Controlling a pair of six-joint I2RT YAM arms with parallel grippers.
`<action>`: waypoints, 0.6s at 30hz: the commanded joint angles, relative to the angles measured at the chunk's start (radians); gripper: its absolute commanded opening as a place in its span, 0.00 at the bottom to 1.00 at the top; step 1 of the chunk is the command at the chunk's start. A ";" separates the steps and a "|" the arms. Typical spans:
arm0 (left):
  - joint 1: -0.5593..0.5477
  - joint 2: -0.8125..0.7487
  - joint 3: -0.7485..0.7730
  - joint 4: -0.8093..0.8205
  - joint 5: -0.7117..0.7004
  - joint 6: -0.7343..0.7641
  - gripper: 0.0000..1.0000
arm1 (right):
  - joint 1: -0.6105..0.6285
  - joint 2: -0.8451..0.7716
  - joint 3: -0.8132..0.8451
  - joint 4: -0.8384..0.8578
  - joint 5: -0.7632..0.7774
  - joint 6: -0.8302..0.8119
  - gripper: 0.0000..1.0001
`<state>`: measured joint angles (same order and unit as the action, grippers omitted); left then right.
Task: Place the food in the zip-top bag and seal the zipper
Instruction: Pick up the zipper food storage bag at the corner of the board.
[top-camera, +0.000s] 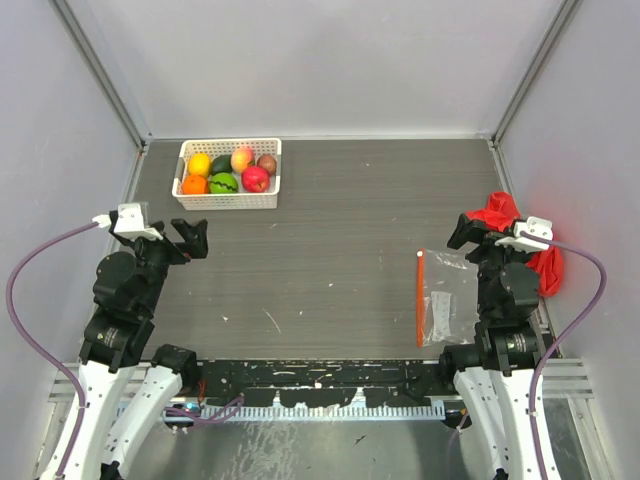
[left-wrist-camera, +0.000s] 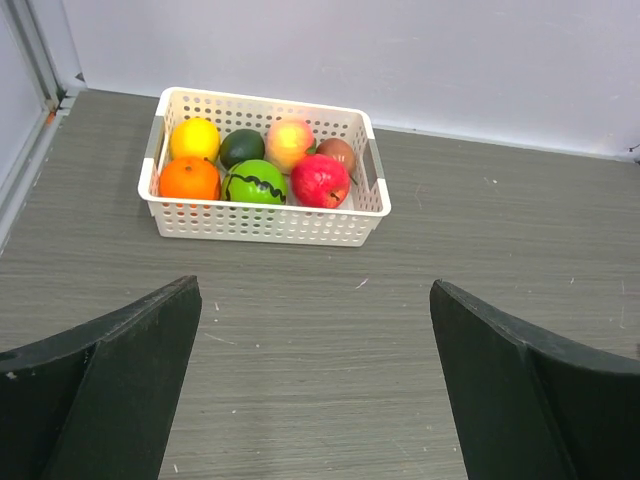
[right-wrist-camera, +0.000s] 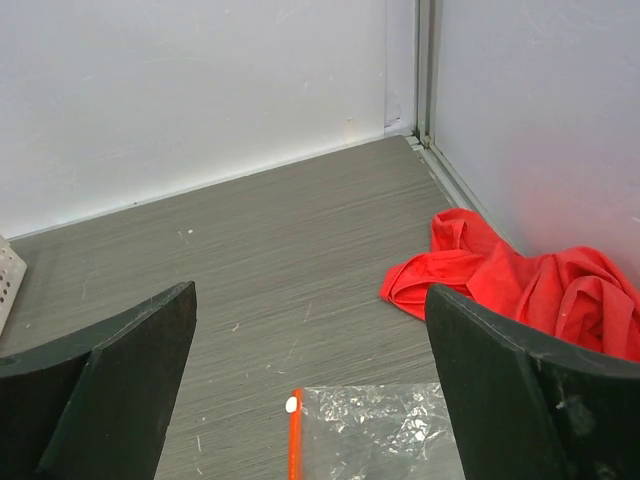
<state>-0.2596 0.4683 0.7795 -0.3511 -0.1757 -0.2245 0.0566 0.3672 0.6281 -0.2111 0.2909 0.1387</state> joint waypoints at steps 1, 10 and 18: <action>0.007 0.011 0.004 0.075 0.019 -0.001 0.98 | -0.003 0.006 0.025 0.057 0.010 0.013 1.00; 0.007 0.019 0.010 0.071 0.055 -0.006 0.98 | -0.003 0.120 0.108 -0.076 -0.015 0.115 1.00; 0.006 0.010 0.010 0.068 0.059 -0.012 0.98 | -0.003 0.271 0.197 -0.275 -0.099 0.239 1.00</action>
<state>-0.2596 0.4850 0.7795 -0.3470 -0.1329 -0.2249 0.0566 0.5911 0.7620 -0.3946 0.2306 0.2974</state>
